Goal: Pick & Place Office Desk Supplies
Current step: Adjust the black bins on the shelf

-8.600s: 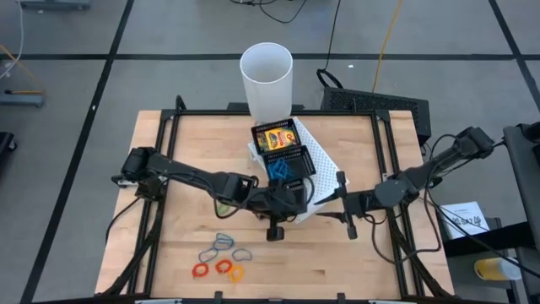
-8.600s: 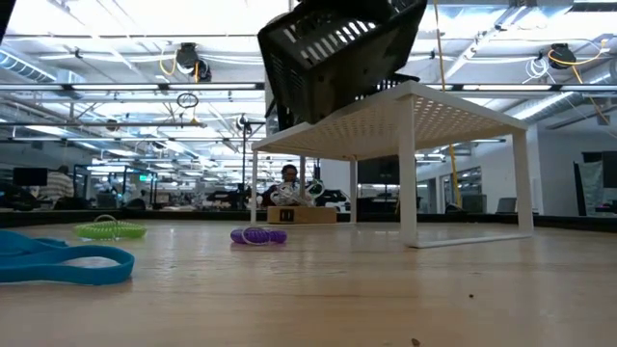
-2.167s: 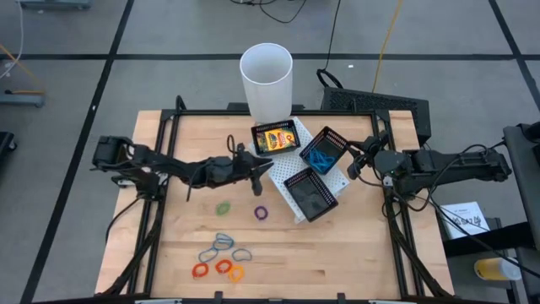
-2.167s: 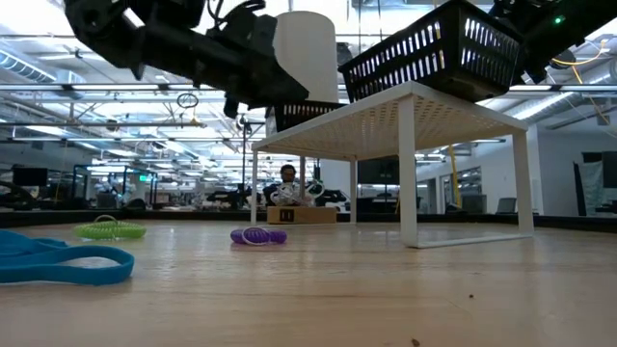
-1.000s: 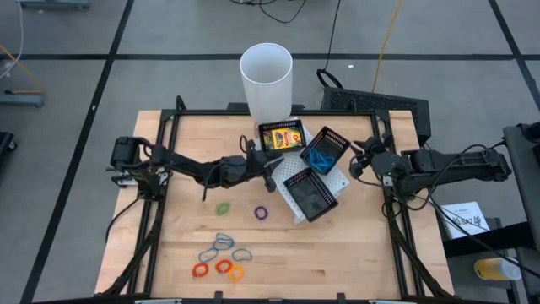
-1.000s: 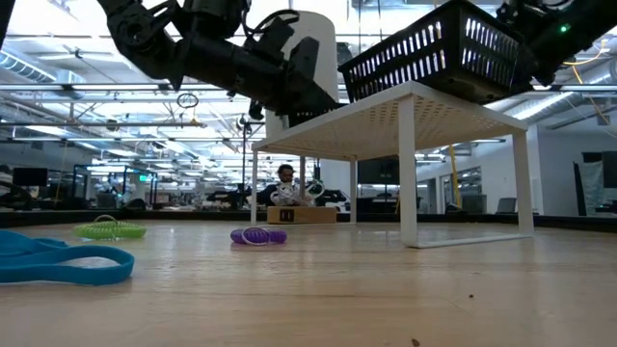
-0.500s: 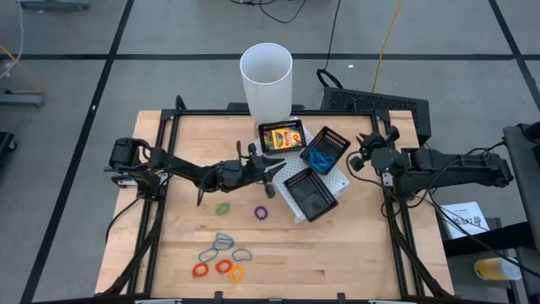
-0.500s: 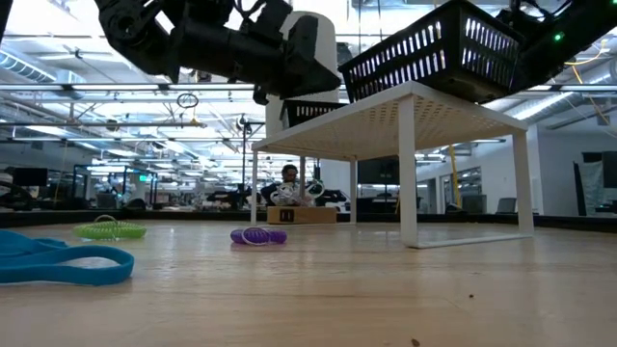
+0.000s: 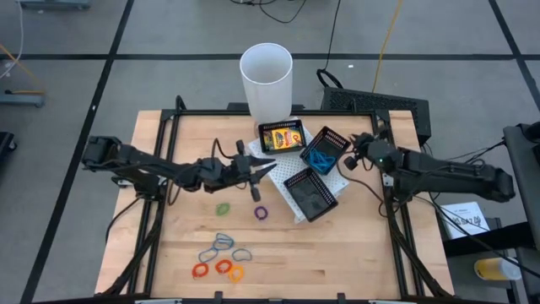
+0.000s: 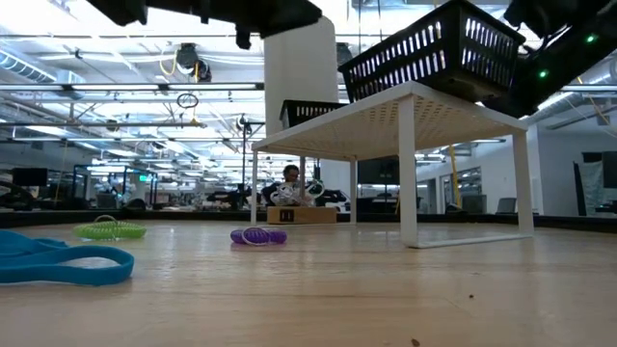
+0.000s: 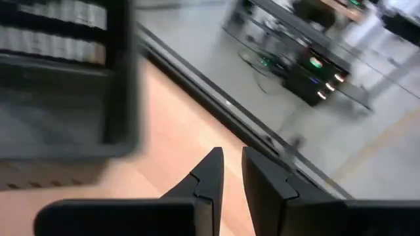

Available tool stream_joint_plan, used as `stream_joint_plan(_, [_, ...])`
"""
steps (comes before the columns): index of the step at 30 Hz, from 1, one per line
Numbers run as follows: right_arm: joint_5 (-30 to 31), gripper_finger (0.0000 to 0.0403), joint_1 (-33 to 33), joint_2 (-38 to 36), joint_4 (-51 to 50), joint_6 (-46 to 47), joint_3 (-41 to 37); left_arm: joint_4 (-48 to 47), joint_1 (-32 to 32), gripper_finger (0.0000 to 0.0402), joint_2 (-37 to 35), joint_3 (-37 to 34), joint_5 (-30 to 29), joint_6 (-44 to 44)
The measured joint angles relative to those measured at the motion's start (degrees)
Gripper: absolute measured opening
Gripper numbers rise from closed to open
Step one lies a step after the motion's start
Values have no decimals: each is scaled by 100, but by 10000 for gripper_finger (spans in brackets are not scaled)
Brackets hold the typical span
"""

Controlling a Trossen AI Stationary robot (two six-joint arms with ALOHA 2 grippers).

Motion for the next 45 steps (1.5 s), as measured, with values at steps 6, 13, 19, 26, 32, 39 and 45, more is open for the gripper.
stream_joint_plan(6, [-1206, 30, -267, 3, 1152, -506, -348, -400, -96, 72, -261, 0, -334, -10])
stream_joint_plan(13, [-1694, 19, -265, 2, 1168, -315, -350, -655, -142, 72, -251, 0, -491, -8])
stream_joint_plan(19, [-2079, 18, -260, 2, 1172, -64, -350, -678, -141, 72, -250, 0, -494, -23])
stream_joint_plan(26, [-2557, 18, -249, 2, 1172, 195, -350, -748, -141, 72, -249, 0, -494, -30])
stream_joint_plan(32, [-2572, 18, -77, 2, 1172, 339, -350, -801, -141, 72, -249, 0, -494, -79])
stream_joint_plan(39, [-2587, 18, 140, 2, 1172, 619, -350, -908, -141, 72, -249, 0, -496, -168])
stream_joint_plan(45, [-2585, 18, 302, 2, 1170, 813, -350, -925, -141, 72, -249, 0, -496, -199])
